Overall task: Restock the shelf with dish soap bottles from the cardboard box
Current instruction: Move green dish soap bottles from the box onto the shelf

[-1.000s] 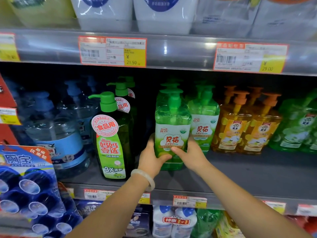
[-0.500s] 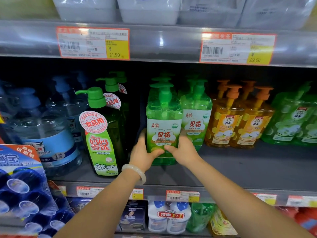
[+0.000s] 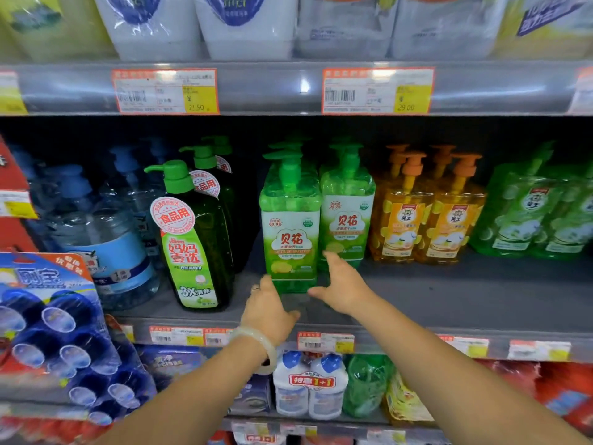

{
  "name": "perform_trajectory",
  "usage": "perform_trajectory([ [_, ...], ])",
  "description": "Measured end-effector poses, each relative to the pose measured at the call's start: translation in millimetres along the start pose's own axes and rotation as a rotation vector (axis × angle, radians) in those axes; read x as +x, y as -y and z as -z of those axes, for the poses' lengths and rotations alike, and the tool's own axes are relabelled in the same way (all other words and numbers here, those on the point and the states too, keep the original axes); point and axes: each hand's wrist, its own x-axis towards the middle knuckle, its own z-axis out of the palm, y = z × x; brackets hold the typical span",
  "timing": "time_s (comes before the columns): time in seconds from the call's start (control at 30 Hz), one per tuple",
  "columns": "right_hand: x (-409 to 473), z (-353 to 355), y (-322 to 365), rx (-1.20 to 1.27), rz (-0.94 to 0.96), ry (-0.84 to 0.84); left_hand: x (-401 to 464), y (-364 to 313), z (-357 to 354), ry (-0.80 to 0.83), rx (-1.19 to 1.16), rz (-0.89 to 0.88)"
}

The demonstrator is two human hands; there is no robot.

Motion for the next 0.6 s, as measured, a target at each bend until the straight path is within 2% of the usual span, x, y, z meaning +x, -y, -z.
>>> perform_trajectory([
  [0.17, -33, 22, -30, -0.196, 0.035, 0.053, -25, -39, -12, 0.010, 0.109, -0.314],
  [0.23, -60, 43, -58, -0.256, 0.007, 0.039, -36, -68, -30, 0.075, 0.196, -0.411],
  [0.4, -156, 105, -151, -0.363, -0.178, -0.033, -88, -146, -108, 0.261, 0.393, -0.546],
  [0.53, -250, 155, -229, -0.417, -0.358, -0.103, -146, -221, -186, 0.317, 0.447, -0.743],
  [0.6, -303, 174, -264, -0.436, -0.465, -0.106, -185, -255, -223, 0.414, 0.458, -0.802],
])
